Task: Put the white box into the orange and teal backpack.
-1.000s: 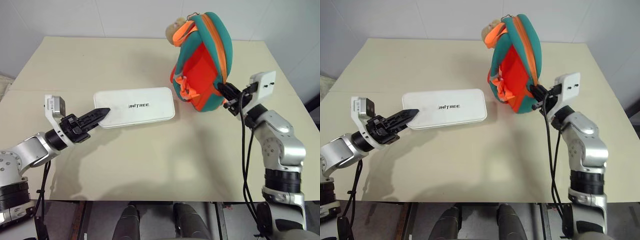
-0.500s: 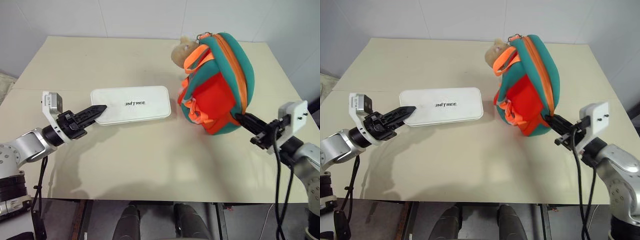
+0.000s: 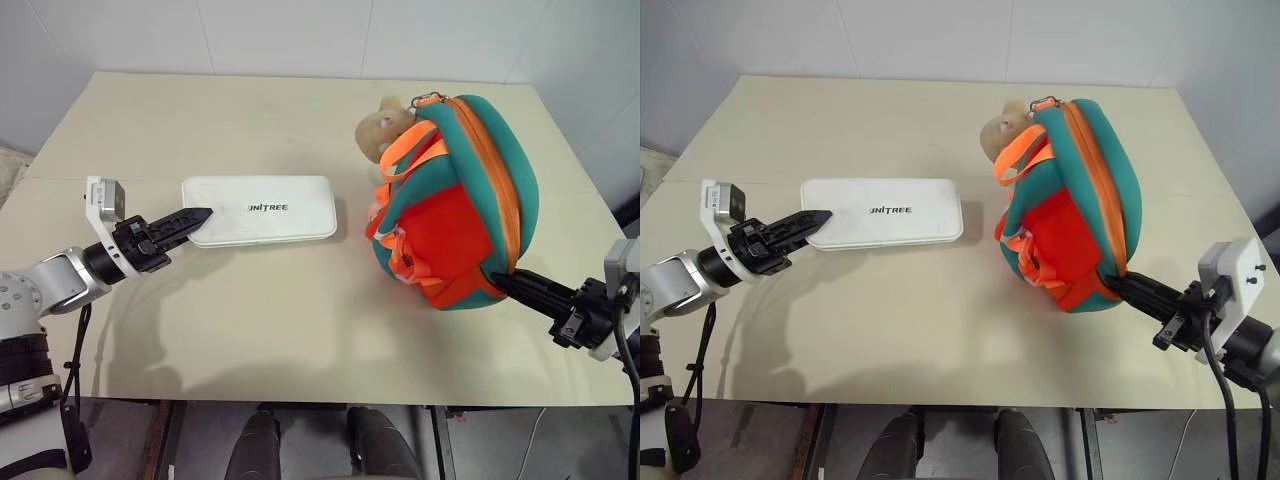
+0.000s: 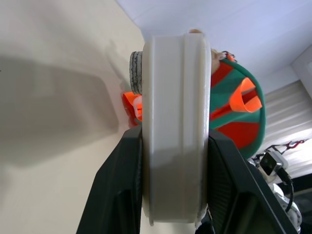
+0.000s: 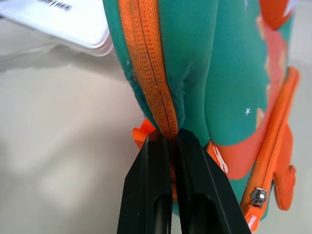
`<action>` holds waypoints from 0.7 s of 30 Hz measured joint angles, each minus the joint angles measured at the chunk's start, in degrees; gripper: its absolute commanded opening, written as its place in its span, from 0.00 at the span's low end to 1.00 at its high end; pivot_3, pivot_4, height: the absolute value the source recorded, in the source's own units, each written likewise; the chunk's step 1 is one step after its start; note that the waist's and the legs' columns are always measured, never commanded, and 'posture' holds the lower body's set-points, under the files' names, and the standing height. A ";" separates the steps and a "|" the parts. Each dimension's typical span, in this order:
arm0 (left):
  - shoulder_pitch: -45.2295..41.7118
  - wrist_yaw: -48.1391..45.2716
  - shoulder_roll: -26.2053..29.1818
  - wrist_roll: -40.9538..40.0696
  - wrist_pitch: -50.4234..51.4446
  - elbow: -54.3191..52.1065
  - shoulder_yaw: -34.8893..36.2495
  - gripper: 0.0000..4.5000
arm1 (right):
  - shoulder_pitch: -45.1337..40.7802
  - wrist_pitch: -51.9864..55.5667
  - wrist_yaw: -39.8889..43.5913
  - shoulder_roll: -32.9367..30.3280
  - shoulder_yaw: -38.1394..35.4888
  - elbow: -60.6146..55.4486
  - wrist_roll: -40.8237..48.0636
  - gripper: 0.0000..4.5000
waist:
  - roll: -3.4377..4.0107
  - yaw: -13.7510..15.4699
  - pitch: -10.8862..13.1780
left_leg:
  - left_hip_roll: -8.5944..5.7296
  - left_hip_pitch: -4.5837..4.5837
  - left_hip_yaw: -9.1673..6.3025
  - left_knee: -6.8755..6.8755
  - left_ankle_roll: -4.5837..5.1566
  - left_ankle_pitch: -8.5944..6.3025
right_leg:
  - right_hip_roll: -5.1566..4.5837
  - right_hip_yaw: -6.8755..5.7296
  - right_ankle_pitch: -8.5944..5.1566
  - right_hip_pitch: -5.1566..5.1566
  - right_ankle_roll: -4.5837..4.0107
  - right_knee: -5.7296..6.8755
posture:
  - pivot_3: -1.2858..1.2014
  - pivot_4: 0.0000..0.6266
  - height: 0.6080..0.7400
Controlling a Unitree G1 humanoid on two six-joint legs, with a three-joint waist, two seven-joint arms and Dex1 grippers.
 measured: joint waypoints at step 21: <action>-2.40 -3.94 -1.90 5.54 0.61 1.64 -0.03 0.30 | 2.54 4.81 2.03 -10.17 -0.63 -0.09 -3.18 1.00 | -0.12 0.09 -0.07 | 0.01 0.00 0.06 0.17 0.02 0.02 | 0.00 0.06 -0.07 0.07 -0.30 -0.12 | 0.52 0.24 1.00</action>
